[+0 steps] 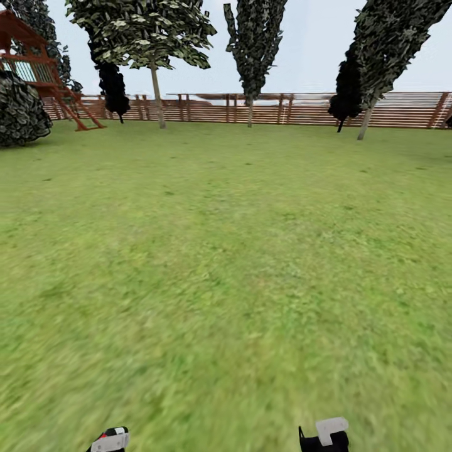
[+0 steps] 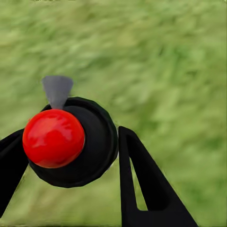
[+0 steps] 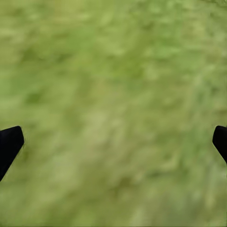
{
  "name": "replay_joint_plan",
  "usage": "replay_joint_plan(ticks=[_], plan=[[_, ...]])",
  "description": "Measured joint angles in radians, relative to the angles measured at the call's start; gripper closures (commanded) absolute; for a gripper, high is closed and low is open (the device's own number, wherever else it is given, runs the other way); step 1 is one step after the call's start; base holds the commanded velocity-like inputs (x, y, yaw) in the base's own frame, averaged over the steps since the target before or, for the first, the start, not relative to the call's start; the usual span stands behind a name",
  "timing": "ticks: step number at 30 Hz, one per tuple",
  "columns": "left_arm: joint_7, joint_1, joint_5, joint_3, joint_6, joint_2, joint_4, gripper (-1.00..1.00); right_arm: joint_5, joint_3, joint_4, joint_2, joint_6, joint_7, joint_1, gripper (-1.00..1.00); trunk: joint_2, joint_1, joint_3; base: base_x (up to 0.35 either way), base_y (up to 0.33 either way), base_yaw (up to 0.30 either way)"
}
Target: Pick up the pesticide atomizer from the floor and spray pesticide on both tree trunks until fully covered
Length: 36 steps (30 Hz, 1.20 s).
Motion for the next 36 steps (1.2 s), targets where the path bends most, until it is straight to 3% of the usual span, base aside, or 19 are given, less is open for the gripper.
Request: replay_joint_plan(ticks=[16, 36], plan=[[0.001, 0.002, -0.005, -0.002, 0.003, -0.004, 0.004, 1.00, -0.001, 0.000, 0.000, 0.000, 0.000, 0.000, 0.000, -1.00, 0.000, 0.000, -0.006, 0.018, 0.000, 0.282], [0.011, 0.002, -0.003, 0.001, 0.005, -0.003, 0.007, 1.00, -0.002, 0.000, -0.001, -0.002, 0.000, 0.003, 0.000, -1.00, 0.000, 0.000, -0.008, 0.333, 0.050, 0.084]])
